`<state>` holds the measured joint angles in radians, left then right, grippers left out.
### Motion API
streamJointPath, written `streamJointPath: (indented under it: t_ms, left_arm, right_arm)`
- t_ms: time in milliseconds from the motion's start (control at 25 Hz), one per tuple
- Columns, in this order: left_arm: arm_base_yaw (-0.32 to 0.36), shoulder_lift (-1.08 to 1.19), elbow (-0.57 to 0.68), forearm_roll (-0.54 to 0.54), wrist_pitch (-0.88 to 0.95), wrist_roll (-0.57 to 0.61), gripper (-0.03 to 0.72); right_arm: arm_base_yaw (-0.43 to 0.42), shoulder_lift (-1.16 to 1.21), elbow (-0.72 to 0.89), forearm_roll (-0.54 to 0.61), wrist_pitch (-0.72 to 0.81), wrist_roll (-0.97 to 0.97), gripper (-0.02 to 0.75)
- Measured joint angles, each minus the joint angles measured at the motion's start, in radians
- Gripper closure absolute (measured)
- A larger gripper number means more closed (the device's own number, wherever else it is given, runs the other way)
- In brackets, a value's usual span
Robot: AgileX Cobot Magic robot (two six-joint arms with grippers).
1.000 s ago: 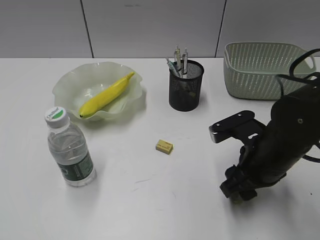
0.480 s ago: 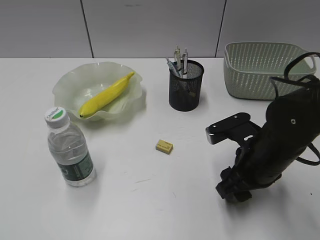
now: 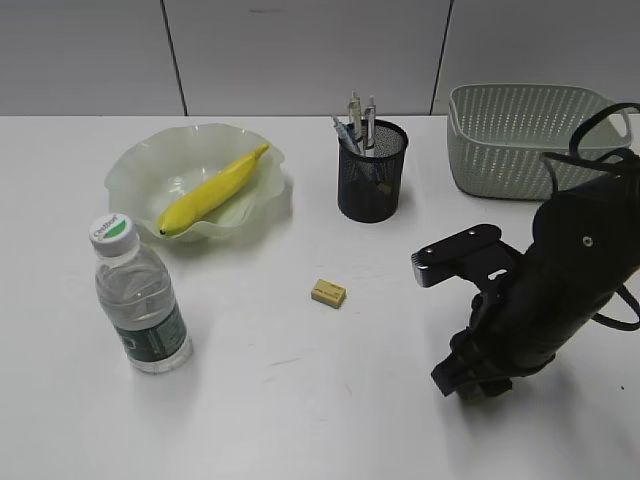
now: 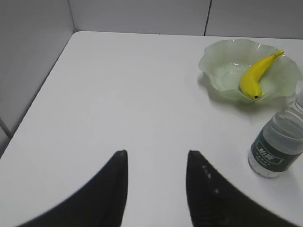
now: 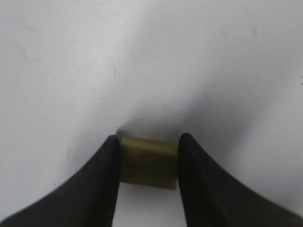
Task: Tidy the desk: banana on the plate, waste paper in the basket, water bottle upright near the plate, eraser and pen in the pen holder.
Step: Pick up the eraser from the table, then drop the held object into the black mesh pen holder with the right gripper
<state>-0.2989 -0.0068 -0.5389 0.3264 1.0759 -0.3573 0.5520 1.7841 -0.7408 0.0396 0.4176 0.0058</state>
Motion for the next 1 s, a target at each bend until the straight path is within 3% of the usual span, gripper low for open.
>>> streamJointPath:
  t_ms: [160,280,520,760,920,1000]
  left_arm:
    - [0.0,0.0,0.0,0.001,0.0,0.0,0.391]
    - [0.0,0.0,0.0,0.001,0.0,0.0,0.399]
    - [0.0,0.0,0.0,0.001,0.0,0.0,0.4]
    - [0.0,0.0,0.0,0.001,0.0,0.0,0.403]
    - [0.0,0.0,0.0,0.001,0.0,0.0,0.423]
    - [0.0,0.0,0.0,0.001,0.0,0.0,0.428]
  right_arm:
    - [0.0,-0.012,-0.048,-0.002,-0.001,0.0,0.44]
    - [0.0,-0.02,-0.175,-0.04,-0.002,0.0,0.441]
    - [-0.071,0.101,-0.626,-0.098,0.02,0.004,0.441]
    - [-0.107,0.341,-1.03,-0.087,0.193,0.005,0.441]
    - [-0.105,0.444,-1.133,-0.057,0.277,0.005,0.44]
    - [-0.105,0.463,-1.14,-0.052,0.307,0.005,0.365]
